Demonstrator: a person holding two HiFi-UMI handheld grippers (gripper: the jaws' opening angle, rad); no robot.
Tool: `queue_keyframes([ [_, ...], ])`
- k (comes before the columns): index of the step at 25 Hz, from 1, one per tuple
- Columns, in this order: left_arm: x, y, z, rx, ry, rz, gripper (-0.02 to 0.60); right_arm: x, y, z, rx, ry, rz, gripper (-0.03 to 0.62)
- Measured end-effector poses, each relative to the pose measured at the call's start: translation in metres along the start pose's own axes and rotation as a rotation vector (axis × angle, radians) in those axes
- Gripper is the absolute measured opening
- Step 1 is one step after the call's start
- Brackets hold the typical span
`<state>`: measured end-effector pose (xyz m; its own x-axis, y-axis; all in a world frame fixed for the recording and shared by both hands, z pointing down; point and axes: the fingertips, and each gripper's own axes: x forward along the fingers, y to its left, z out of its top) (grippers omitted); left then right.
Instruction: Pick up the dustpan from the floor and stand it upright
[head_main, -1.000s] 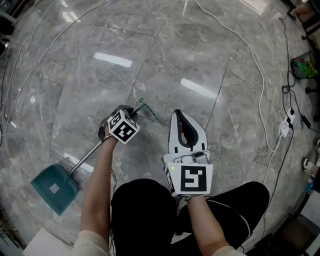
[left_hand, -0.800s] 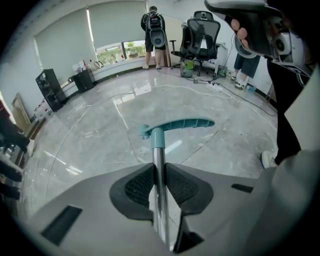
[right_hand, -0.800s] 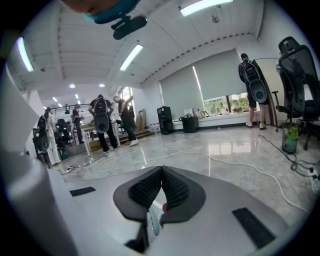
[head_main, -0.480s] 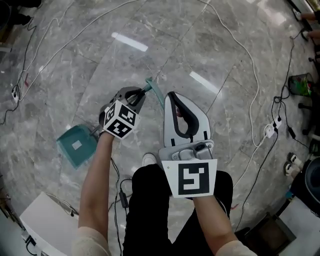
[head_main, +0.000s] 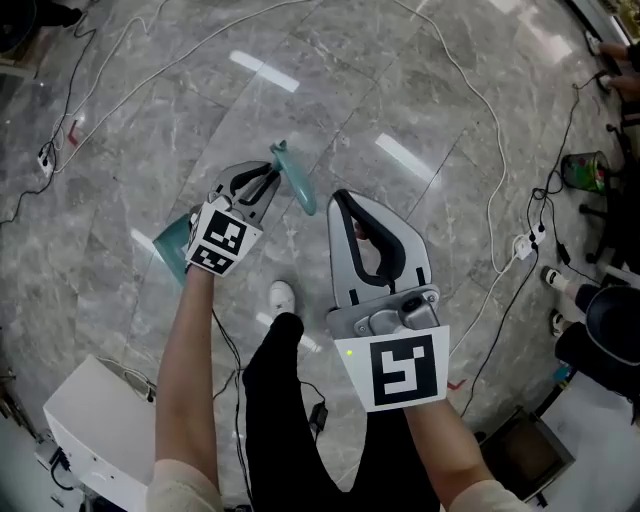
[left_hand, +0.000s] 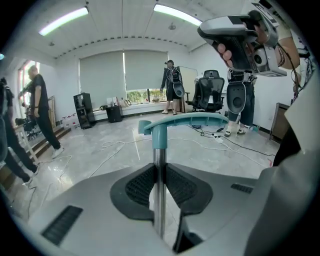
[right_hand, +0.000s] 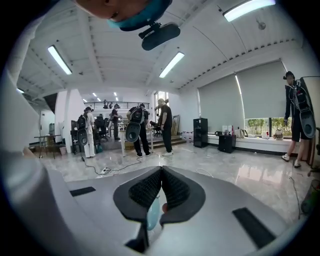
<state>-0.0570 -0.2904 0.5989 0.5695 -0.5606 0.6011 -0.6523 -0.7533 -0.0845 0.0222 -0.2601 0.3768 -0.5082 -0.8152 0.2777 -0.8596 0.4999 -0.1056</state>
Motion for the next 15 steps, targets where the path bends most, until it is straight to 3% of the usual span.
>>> queue_keyframes([
  [5, -0.081, 0.03, -0.01, -0.046, -0.119, 0.014, 0.078, 0.013, 0.086, 0.024, 0.005, -0.007, -0.024, 0.017],
  [10, -0.168, 0.049, -0.031, -0.073, -0.278, 0.047, 0.078, 0.015, 0.177, 0.026, 0.074, -0.014, -0.116, 0.017],
  [15, -0.229, 0.054, -0.05, -0.07, -0.391, 0.081, 0.079, 0.006, 0.252, 0.024, 0.033, 0.002, -0.103, 0.017],
])
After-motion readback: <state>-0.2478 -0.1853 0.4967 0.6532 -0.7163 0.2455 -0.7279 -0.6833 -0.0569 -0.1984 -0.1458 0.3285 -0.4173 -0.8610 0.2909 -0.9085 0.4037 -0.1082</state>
